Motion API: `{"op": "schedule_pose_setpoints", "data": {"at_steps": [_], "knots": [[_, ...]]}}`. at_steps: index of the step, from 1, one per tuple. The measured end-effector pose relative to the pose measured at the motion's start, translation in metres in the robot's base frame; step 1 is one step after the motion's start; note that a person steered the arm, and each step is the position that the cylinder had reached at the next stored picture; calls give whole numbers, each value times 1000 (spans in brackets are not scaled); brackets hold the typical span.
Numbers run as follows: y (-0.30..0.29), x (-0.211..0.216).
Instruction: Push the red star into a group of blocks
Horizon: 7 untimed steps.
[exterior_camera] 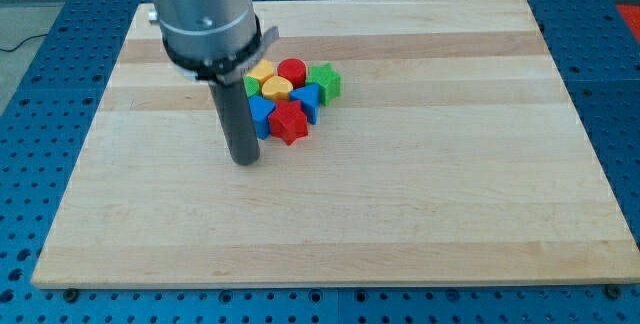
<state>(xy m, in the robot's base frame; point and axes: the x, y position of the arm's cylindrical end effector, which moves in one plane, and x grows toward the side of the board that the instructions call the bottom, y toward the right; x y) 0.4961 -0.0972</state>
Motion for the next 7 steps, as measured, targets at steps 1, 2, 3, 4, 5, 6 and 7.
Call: {"op": "schedule_pose_setpoints", "data": {"at_steps": [1,2,3,4,5,6,7], "knots": [[33,25],[71,23],[78,12],[78,-8],[78,-27],[72,-35],[63,-36]]}}
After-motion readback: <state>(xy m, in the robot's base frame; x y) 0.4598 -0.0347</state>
